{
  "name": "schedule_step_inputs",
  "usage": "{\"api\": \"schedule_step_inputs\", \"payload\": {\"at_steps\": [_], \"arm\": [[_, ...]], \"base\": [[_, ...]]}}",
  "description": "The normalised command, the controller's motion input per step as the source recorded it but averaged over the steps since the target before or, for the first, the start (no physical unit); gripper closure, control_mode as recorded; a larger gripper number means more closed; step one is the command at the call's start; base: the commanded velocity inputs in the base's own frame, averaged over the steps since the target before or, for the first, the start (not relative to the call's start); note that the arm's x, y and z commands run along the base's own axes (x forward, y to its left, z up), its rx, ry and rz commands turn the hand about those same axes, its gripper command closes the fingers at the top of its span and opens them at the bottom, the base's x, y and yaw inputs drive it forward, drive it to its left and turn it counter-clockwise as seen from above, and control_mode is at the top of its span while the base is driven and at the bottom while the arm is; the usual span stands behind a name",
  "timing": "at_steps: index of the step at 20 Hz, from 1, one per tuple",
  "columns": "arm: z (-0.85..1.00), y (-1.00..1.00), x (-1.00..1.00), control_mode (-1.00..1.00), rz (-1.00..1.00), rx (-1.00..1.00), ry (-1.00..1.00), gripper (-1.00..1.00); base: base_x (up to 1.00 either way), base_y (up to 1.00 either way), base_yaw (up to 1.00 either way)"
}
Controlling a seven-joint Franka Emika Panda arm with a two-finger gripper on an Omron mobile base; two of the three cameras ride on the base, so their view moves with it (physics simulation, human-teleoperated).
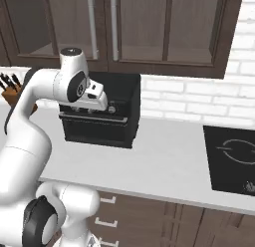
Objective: Take a straw from the drawer in front and place it inside the glass cup on the dining counter.
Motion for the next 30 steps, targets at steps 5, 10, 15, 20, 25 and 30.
{"api": "schedule_step_inputs", "payload": {"at_steps": [5,10,15,20,25,30], "arm": [[0.00,0.00,0.00,1.00,0.00,0.00,0.00,-1.00],[0.00,0.00,0.00,1.00,0.00,0.00,0.00,-1.00],[0.00,0.00,0.00,1.00,0.00,0.00,0.00,-1.00],[0.00,0.00,0.00,1.00,0.00,0.00,0.00,-1.00],[0.00,0.00,0.00,1.00,0.00,0.00,0.00,-1.00],[0.00,0.00,0.00,1.00,0.00,0.00,0.00,-1.00]], "base": [[-0.35,0.01,0.00],[-0.96,-0.08,0.00],[-0.14,-0.61,0.19],[0.07,-0.82,0.57],[0.00,-0.70,0.65],[0.00,-0.83,0.60]]}}
